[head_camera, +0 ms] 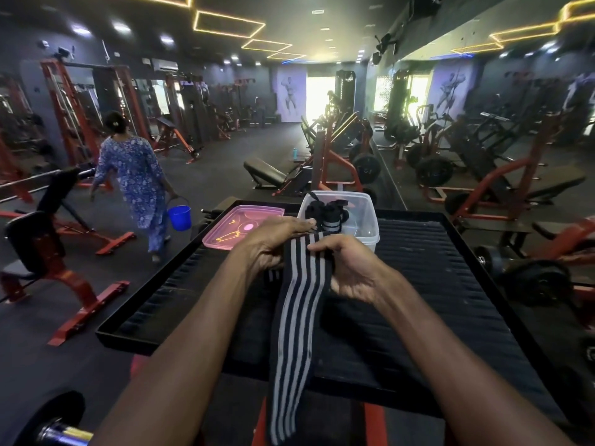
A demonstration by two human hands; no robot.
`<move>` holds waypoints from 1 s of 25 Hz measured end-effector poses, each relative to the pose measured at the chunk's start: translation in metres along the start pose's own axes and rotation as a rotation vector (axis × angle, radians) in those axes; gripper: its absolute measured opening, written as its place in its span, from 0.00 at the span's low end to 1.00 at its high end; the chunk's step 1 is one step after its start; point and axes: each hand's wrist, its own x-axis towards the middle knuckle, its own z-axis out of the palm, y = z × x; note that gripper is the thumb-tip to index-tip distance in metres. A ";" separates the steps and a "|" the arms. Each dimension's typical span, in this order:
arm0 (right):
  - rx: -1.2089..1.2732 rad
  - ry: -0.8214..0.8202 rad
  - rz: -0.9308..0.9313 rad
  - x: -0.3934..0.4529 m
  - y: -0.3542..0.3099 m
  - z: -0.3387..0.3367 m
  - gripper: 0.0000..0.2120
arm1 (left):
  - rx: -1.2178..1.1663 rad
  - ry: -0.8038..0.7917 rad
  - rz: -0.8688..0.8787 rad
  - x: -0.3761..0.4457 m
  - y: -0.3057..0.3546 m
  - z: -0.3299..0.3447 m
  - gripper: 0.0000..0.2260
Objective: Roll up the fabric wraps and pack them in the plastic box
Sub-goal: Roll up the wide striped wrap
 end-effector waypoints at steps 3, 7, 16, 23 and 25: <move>-0.099 0.113 -0.091 0.004 0.009 -0.008 0.16 | 0.446 0.100 0.001 0.007 -0.009 0.003 0.16; -0.142 0.175 -0.241 0.003 0.015 -0.016 0.14 | 0.602 0.045 -0.171 0.004 -0.019 0.010 0.25; -0.280 0.453 -0.357 0.024 0.014 -0.047 0.13 | 0.252 0.190 0.274 0.023 -0.023 0.012 0.09; -0.365 0.436 -0.507 0.036 -0.001 -0.057 0.01 | 0.271 0.038 0.227 0.030 -0.037 0.013 0.12; -0.395 0.425 -0.492 0.036 -0.003 -0.059 0.04 | 0.319 0.099 0.308 0.031 -0.040 0.011 0.10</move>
